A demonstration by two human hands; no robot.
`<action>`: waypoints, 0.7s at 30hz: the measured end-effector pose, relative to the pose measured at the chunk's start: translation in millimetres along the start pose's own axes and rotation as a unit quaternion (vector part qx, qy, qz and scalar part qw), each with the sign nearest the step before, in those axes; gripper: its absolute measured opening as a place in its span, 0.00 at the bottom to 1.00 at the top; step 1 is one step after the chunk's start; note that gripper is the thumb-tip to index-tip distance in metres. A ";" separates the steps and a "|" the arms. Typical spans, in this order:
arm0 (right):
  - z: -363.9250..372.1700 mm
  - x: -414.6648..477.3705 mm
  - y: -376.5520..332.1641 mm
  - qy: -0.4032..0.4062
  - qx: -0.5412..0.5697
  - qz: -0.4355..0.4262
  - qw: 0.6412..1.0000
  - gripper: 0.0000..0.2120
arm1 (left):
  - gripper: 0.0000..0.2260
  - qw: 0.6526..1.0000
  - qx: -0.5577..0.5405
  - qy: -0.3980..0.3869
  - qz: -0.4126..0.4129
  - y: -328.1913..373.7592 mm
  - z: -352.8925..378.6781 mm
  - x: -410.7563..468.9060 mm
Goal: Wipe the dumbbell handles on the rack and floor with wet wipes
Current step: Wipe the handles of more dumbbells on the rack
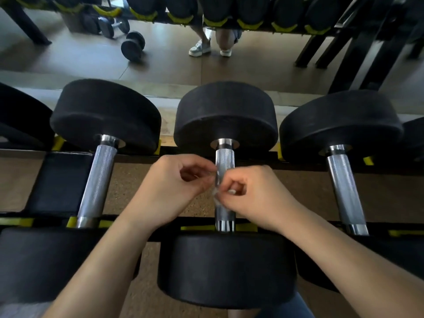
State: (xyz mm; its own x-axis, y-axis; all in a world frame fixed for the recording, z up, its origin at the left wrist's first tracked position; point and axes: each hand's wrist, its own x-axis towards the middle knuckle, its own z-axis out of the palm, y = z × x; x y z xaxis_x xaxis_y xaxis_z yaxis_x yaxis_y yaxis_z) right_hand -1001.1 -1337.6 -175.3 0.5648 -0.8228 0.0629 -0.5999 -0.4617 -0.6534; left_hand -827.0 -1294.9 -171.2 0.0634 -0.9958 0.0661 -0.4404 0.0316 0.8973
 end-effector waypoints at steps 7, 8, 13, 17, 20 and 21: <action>6.8 31.5 8.2 0.205 0.031 0.005 0.978 0.07 | 0.08 0.997 0.018 0.053 0.056 1.7 9.2 9.0; 7.8 29.9 10.2 0.208 0.060 0.024 0.976 0.06 | 0.09 0.994 0.046 0.059 0.083 3.1 11.1 11.7; 6.5 35.2 15.1 0.266 0.126 0.096 0.951 0.08 | 0.13 0.946 0.239 0.065 0.209 5.7 24.5 31.4; 5.8 30.0 23.0 0.170 0.249 0.200 0.932 0.09 | 0.14 0.873 0.411 0.041 0.258 13.9 28.0 39.2; 1.6 24.8 19.7 0.174 0.200 0.158 0.951 0.07 | 0.11 0.881 0.406 0.064 0.235 12.0 23.4 39.6; 0.3 23.7 17.1 0.205 0.178 0.137 0.953 0.07 | 0.08 0.894 0.378 0.085 0.223 10.5 22.1 39.1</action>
State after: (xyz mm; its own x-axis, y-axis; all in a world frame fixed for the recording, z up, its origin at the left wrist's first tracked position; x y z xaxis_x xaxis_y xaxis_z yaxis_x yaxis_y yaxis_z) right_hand -997.8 -1364.8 -185.2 0.1013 -0.9904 0.0945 -0.4219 -0.1288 -0.8974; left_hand -848.9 -1335.3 -168.9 -0.1640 -0.8690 0.4668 -0.9314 0.2922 0.2169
